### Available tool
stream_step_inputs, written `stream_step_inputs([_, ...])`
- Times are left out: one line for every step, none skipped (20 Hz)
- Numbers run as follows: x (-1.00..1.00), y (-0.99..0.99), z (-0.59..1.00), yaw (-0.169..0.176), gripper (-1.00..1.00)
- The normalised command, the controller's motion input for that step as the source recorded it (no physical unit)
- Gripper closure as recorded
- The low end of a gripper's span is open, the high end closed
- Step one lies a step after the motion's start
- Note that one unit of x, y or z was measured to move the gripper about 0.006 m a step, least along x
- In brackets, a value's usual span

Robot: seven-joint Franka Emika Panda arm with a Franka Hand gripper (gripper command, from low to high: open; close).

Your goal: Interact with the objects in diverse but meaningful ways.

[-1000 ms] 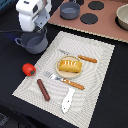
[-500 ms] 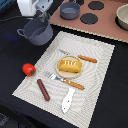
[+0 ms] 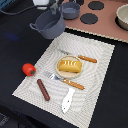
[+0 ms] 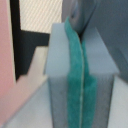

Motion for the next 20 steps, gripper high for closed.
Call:
stream_step_inputs([0.94,0.54,0.57,0.0,1.0])
stream_step_inputs([0.93,0.55,0.57,0.0,1.0])
stream_step_inputs([0.9,0.55,0.55,0.0,1.0])
stream_step_inputs([0.88,0.56,0.54,0.0,1.0])
stream_step_inputs([0.87,0.58,0.55,0.0,1.0])
stream_step_inputs([0.84,0.6,0.54,0.0,1.0])
stream_step_inputs([0.79,0.62,0.53,0.0,1.0])
stream_step_inputs([0.73,0.66,0.53,0.0,1.0])
stream_step_inputs([0.71,0.68,0.55,0.0,1.0])
stream_step_inputs([0.71,0.68,0.56,0.0,1.0])
stream_step_inputs([0.69,0.71,0.58,0.0,1.0])
stream_step_inputs([0.69,0.71,0.58,0.0,1.0])
stream_step_inputs([0.69,0.71,0.58,0.0,1.0])
stream_step_inputs([0.69,0.71,0.58,0.0,1.0])
stream_step_inputs([0.7,0.71,0.58,0.0,1.0])
stream_step_inputs([0.71,0.72,0.58,0.0,1.0])
stream_step_inputs([0.69,0.73,0.56,0.0,1.0])
stream_step_inputs([0.7,0.73,0.56,0.0,1.0])
stream_step_inputs([0.7,0.73,0.56,0.0,1.0])
stream_step_inputs([0.7,0.73,0.56,0.0,1.0])
